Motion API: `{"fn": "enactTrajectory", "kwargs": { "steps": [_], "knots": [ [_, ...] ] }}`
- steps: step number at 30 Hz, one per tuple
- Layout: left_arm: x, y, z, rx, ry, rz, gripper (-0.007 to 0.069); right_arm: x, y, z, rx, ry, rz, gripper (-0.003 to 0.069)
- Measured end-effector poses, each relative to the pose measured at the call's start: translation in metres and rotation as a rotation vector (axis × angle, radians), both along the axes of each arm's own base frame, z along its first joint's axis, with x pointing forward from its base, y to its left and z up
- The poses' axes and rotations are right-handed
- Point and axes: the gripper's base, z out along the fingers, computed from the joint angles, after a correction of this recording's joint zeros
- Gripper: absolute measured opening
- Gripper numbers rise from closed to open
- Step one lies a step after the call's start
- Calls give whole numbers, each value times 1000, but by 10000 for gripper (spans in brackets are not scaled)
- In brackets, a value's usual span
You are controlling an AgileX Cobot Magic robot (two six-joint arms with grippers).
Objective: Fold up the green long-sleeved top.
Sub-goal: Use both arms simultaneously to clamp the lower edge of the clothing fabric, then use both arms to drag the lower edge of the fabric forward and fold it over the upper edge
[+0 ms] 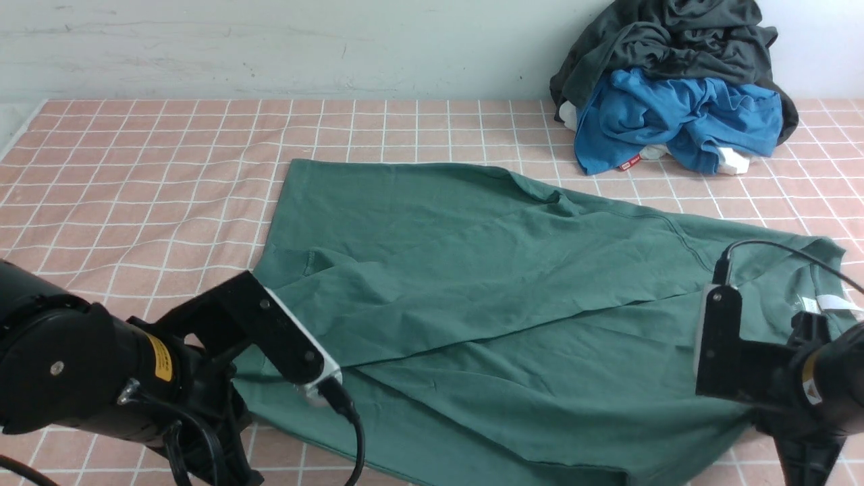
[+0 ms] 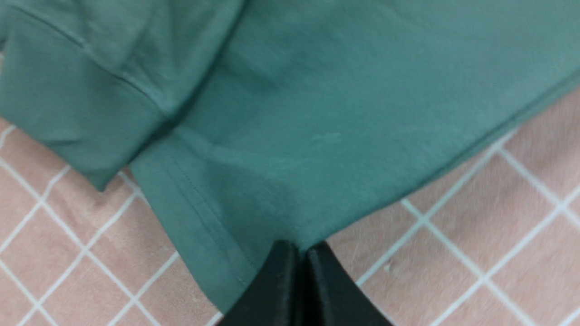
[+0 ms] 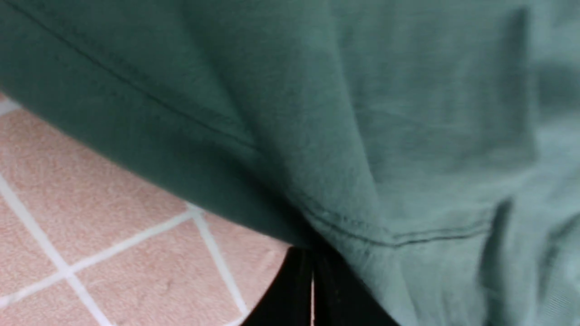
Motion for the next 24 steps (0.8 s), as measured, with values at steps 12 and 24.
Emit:
{"fn": "enactTrajectory", "kwargs": {
  "steps": [12,24],
  "knots": [
    [19,10,18,-67,-63,234,-1,8,-3,23,-6,-92,-66,-13],
    [173,21,80,-238,-383,445,-1,119,-19,88,178,-491,-190,-13]
  ]
}}
